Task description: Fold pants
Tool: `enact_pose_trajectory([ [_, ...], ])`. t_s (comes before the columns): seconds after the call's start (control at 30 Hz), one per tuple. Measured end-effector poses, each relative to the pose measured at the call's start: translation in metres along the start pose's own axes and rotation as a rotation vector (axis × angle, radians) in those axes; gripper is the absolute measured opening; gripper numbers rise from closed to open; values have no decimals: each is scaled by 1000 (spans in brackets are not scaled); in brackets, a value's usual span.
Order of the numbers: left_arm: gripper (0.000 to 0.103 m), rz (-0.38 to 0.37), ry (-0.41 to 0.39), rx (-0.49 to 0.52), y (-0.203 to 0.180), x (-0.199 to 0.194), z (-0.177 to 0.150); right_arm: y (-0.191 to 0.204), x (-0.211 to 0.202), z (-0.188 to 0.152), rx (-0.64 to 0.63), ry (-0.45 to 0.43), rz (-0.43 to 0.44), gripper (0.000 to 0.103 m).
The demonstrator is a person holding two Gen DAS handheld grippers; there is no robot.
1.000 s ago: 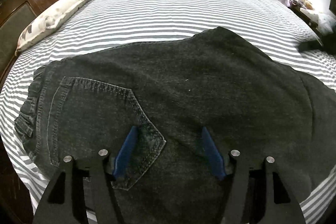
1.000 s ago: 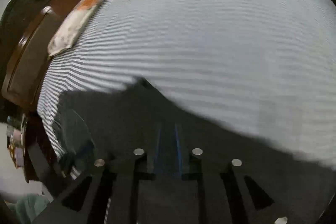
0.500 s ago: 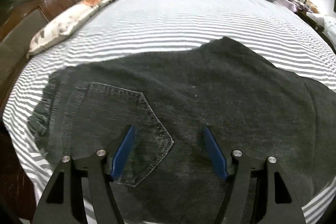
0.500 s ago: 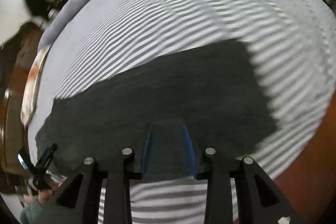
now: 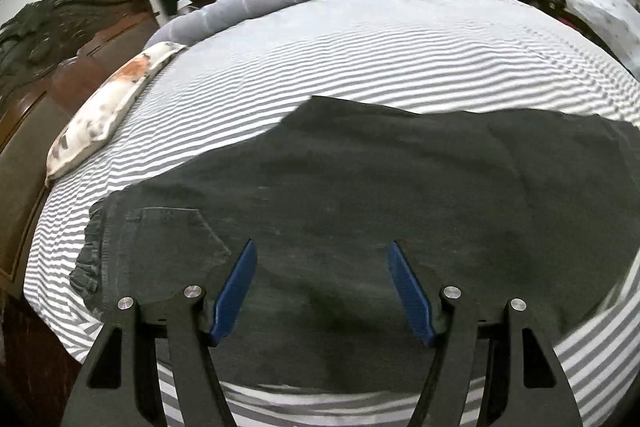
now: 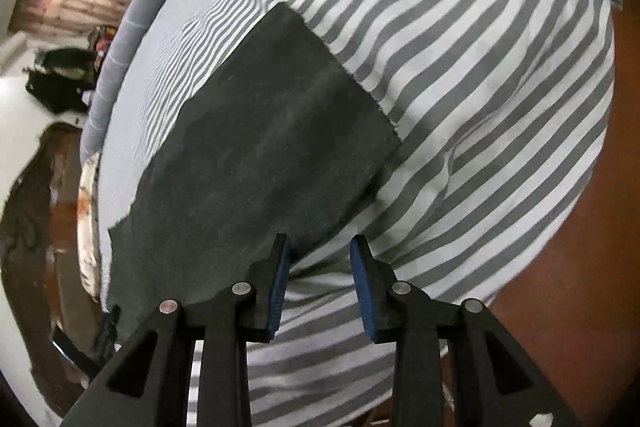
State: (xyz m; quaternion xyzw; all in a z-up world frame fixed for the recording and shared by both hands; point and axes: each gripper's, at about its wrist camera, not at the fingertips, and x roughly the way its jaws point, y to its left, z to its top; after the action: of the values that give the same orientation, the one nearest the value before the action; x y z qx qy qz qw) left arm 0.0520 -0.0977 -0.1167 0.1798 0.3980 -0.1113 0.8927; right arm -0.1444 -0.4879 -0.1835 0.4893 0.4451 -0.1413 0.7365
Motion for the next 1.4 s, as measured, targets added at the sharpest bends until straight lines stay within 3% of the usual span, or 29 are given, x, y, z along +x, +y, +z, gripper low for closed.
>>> enact_pose_trajectory([
  [0.23,69,6,17,59,-25,-5,0,-21,0,15,91,-40,114,30],
  [0.4,69,8,26,96,-35,-4,-3,-10,1,26,64,-56,167,27],
  [0.87,69,-18,37,139,-48,-2,-5,-3,8,30,55,-38,103,27],
  [1.1,69,-102,46,152,-65,0,2,-13,8,27,77,-60,152,25],
  [1.2,69,-148,36,166,-79,-2,9,-15,11,30,76,-66,141,11],
  [1.4,68,-265,11,221,-116,-3,25,-8,7,31,81,-84,141,7],
])
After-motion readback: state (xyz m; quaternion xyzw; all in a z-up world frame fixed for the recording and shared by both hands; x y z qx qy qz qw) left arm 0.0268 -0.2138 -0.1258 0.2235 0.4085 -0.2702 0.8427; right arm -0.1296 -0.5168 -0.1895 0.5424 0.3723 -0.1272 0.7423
